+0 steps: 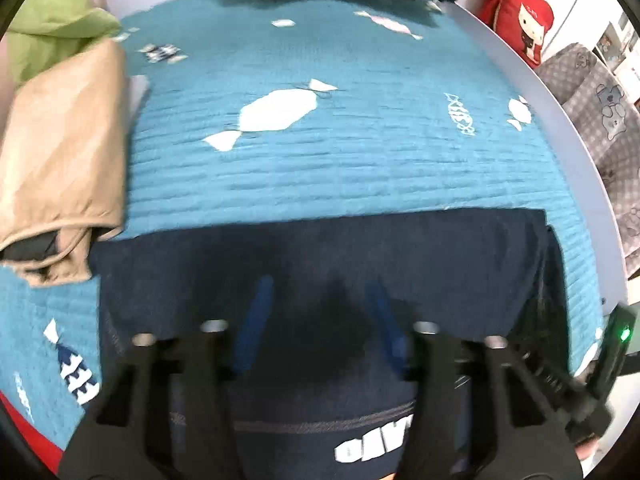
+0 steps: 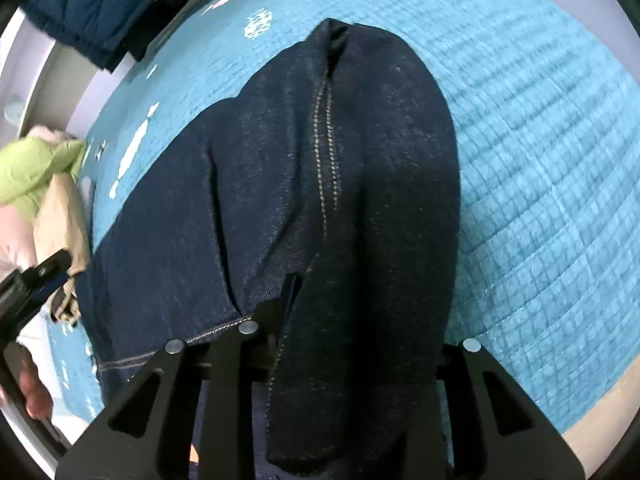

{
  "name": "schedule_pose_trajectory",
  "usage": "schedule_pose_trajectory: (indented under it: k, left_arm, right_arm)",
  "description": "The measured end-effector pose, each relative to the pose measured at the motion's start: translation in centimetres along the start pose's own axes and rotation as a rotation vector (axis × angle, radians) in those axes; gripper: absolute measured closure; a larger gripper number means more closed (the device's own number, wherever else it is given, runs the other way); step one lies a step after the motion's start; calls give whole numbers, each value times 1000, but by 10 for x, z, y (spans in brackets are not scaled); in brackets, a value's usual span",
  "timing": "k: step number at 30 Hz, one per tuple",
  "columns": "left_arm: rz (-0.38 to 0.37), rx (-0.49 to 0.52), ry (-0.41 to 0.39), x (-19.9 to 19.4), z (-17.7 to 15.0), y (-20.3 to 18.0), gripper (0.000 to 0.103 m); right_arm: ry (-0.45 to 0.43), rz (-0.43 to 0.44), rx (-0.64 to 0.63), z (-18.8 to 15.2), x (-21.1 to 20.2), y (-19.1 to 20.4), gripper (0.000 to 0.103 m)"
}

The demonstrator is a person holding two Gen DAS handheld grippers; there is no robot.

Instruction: Fold large clothes

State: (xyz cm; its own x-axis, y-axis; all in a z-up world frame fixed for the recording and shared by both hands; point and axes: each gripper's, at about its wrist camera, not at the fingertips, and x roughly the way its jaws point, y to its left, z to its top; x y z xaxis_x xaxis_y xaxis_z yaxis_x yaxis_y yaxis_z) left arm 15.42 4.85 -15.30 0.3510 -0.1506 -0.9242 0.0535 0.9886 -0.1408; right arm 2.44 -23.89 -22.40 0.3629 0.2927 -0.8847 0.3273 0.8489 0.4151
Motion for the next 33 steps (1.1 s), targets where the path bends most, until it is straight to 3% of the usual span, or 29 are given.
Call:
schedule_pose_trajectory:
  k: [1,5,9,12,15,18,20,25,29,33]
  left_arm:
    - [-16,-2,18,3,8,-1,82]
    - [-38,-31,94,18,35,-5,99]
    - [-89,-96,225,45,56,-5,101]
    - [-62,-120,303,63,61,-4,102]
    - [10,-113,320,86,67,-6,102]
    - [8,-124,432,135,65,2,102]
    - [-12,-167,450,131,69,7,103]
    - [-1,-92,495,105,58,-2,103]
    - [25,-58,456,114,37,-8,103]
    - [20,-123,470,109,37,-3,102]
  right_arm:
    - [-1,-2,4,2,0,0,78]
    - [-4,-29,4,6,7,14,77]
    - [8,-32,5,9,11,18,77]
    - [17,-15,23,11,12,14,77]
    - [15,-8,25,10,11,11,77]
    - [11,-1,28,11,12,10,76]
    - [17,1,33,11,11,9,76]
    - [19,-2,23,11,11,11,76]
    - [21,-8,20,11,13,12,75]
    - [20,-9,13,11,13,13,75]
